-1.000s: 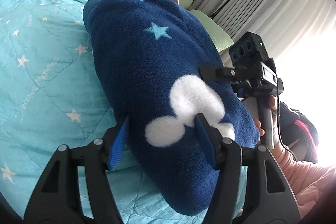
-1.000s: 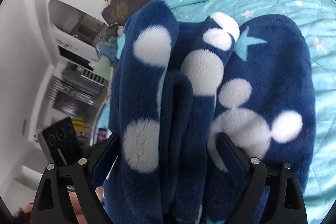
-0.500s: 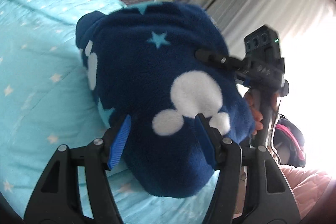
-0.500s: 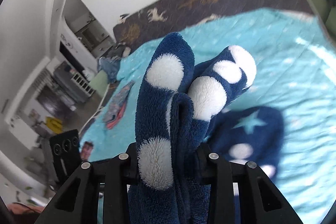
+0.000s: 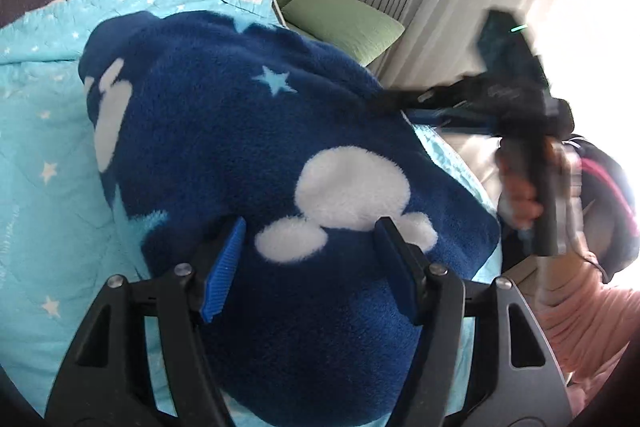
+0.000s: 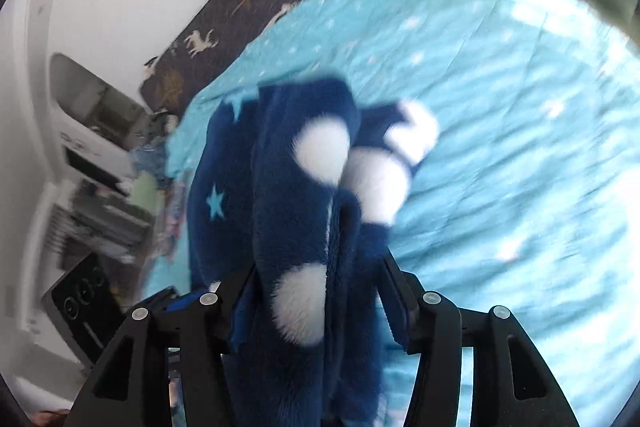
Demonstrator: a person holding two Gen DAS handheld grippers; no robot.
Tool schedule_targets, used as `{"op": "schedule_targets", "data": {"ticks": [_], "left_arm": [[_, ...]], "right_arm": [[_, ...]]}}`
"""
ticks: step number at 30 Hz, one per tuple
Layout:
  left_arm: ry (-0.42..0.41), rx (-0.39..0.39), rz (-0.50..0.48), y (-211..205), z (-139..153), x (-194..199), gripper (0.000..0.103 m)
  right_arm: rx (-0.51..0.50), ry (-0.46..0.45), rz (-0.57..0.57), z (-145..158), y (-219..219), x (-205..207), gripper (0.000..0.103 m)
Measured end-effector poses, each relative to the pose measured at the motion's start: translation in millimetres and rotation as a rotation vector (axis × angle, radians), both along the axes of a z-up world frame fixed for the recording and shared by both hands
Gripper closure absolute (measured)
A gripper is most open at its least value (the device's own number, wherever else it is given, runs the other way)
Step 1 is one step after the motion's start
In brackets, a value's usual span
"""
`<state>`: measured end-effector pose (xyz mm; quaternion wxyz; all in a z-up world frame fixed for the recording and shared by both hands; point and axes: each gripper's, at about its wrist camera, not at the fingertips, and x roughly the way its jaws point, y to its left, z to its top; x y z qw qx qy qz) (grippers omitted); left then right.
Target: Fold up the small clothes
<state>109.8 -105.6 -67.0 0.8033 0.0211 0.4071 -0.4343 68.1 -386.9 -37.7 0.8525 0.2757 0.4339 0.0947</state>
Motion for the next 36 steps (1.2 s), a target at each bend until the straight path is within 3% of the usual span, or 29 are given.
{"op": "schedule_targets", "data": {"ticks": [2,4,6,8,10,12,14,15,19,22,25,27,29,32,36], "left_arm": [[0.016,-0.012,0.004,2.2,-1.1,3.0,0.036],[0.036,-0.032,0.013,5.7,-3.0,7.4,0.036],[0.039,-0.041,0.016,10.6,-6.5,6.8,0.036],[0.03,-0.039,0.016,15.9,-8.9,5.3,0.036],[0.032,-0.043,0.008,15.1,-11.3,4.0,0.036],[0.05,-0.059,-0.014,11.2,-16.5,1.0,0.036],[0.018,-0.037,-0.005,9.5,-16.0,-6.3,0.036],[-0.011,-0.012,0.004,8.0,-14.9,-10.7,0.036],[-0.024,-0.007,0.015,15.0,-4.0,-23.2,0.036],[0.002,-0.076,0.024,29.3,12.9,-25.5,0.036],[-0.031,-0.087,0.055,35.3,27.5,-21.6,0.036],[-0.05,-0.067,0.088,36.5,33.9,-13.9,0.036],[-0.052,-0.06,0.11,32.2,38.1,-3.2,0.036],[-0.051,-0.04,0.149,15.0,40.1,17.4,0.036],[0.048,-0.101,0.139,5.8,30.6,37.9,0.036]], "right_arm": [[-0.078,-0.059,-0.03,30.7,7.5,-24.5,0.047],[-0.051,-0.162,0.081,53.7,29.0,-55.5,0.051],[-0.047,-0.195,0.193,62.1,48.1,-81.0,0.062],[-0.141,-0.135,0.236,48.8,68.3,-98.8,0.067],[-0.251,-0.006,0.195,20.1,70.4,-98.0,0.07],[-0.315,0.138,0.12,-23.0,66.1,-88.8,0.092],[-0.248,0.188,0.059,-47.1,61.4,-85.6,0.093],[-0.249,0.182,0.048,-45.3,61.9,-87.0,0.093],[-0.295,0.143,0.115,-12.6,68.0,-89.5,0.09],[-0.219,0.057,0.101,17.4,46.6,-92.7,0.089],[-0.22,-0.046,0.037,42.7,31.9,-80.8,0.077],[-0.255,-0.084,0.016,51.1,39.3,-68.9,0.062],[-0.269,-0.103,0.024,59.4,53.0,-32.0,0.061],[-0.261,-0.066,0.016,48.4,48.2,-4.7,0.061],[-0.163,0.0,-0.029,18.2,49.2,45.2,0.061]]}}
